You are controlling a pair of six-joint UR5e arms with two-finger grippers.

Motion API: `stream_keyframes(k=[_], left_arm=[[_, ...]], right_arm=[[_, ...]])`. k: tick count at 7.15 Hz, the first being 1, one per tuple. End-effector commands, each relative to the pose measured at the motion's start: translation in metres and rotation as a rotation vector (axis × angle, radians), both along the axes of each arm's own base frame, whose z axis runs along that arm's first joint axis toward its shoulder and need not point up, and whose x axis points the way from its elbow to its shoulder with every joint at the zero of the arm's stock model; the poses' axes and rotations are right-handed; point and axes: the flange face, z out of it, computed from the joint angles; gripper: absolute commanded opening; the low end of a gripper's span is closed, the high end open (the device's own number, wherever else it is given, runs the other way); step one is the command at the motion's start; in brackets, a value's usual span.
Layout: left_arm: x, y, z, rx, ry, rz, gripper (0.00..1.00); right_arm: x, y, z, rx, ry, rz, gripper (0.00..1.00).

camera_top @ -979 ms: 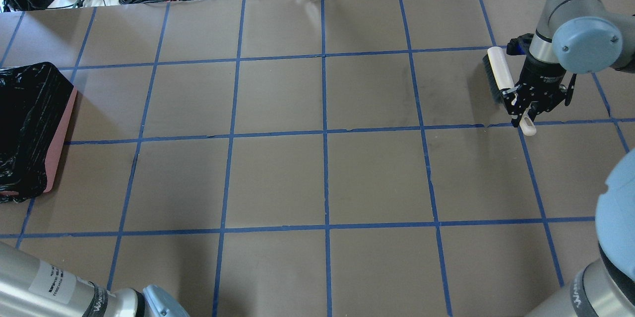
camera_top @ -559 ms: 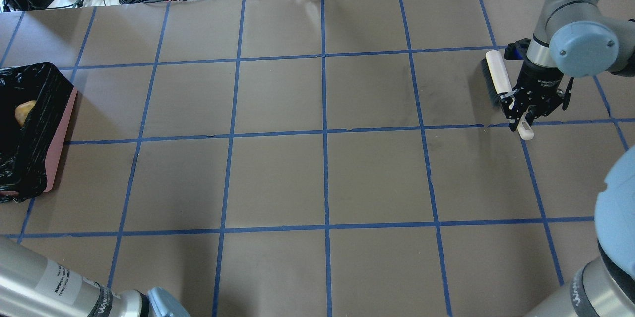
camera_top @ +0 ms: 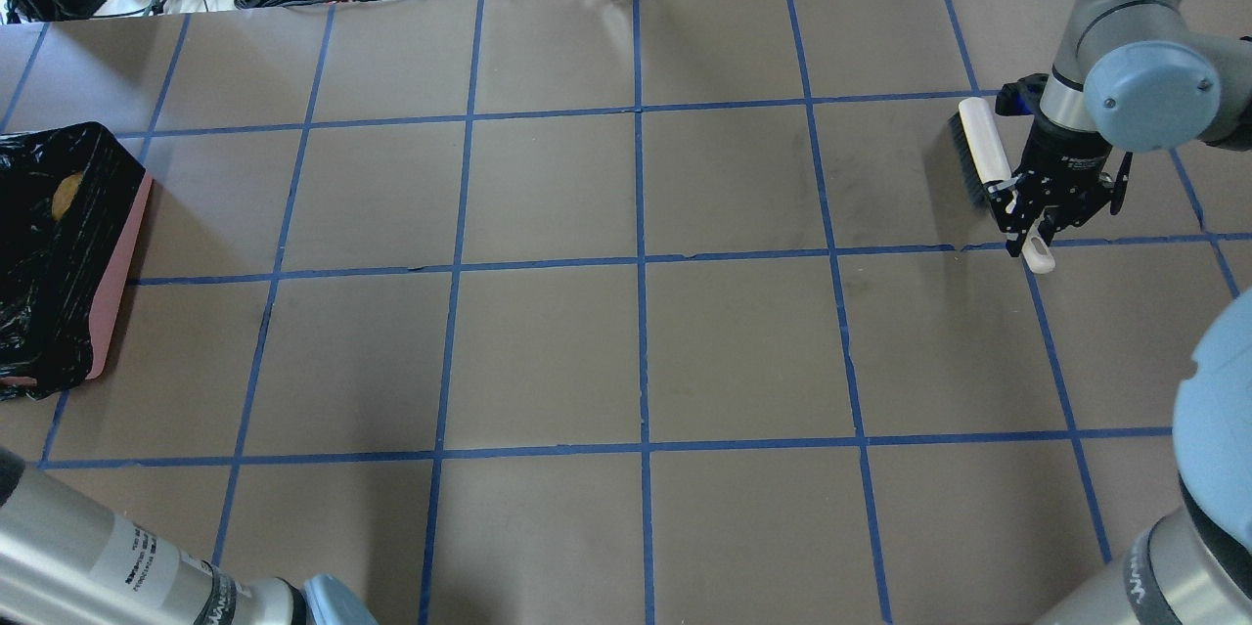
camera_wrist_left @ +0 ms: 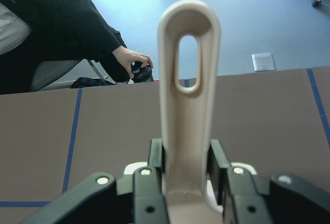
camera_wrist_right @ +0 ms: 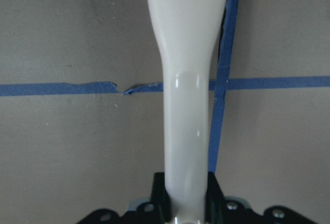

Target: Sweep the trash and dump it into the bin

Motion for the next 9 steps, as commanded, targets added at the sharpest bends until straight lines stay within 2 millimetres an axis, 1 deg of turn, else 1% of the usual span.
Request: stream_keyframes(k=[1, 2, 3, 4, 5, 6, 7, 8, 9], left_arm=[[-0.023, -0.009, -0.005, -0.006, -0.067, -0.044, 0.0], [-0.034, -0.012, -0.001, 0.003, -0.086, -0.042, 0.0], [-0.05, -0.017, -0.001, 0.01, -0.086, -0.057, 0.0], [-0.053, -0.014, -0.012, 0.005, -0.104, -0.052, 0.0], [-0.056, -0.012, -0.016, -0.01, -0.122, -0.051, 0.0], [-0.056, -0.009, -0.021, -0.025, -0.166, -0.039, 0.0], [-0.059, -0.005, -0.024, -0.038, -0.184, -0.038, 0.0], [-0.062, -0.003, -0.015, -0.039, -0.202, -0.031, 0.0], [-0.069, -0.004, -0.014, -0.034, -0.204, -0.036, 0.0]], right_arm=[[-0.001, 0.0, 0.0, -0.002, 0.013, 0.006, 0.14], [-0.003, 0.0, -0.002, 0.005, 0.025, 0.009, 0.14], [-0.002, 0.0, -0.002, 0.001, 0.024, 0.008, 0.15], [-0.002, 0.001, -0.003, 0.002, 0.022, 0.008, 0.24], [-0.001, 0.0, -0.003, -0.005, 0.015, 0.002, 0.4], [-0.001, 0.0, -0.004, -0.005, 0.013, -0.002, 0.59], [-0.001, 0.0, -0.003, -0.007, 0.013, -0.001, 0.68], [-0.001, 0.0, -0.003, -0.005, 0.014, 0.0, 0.81], [-0.001, 0.0, -0.003, -0.006, 0.014, 0.0, 0.92]])
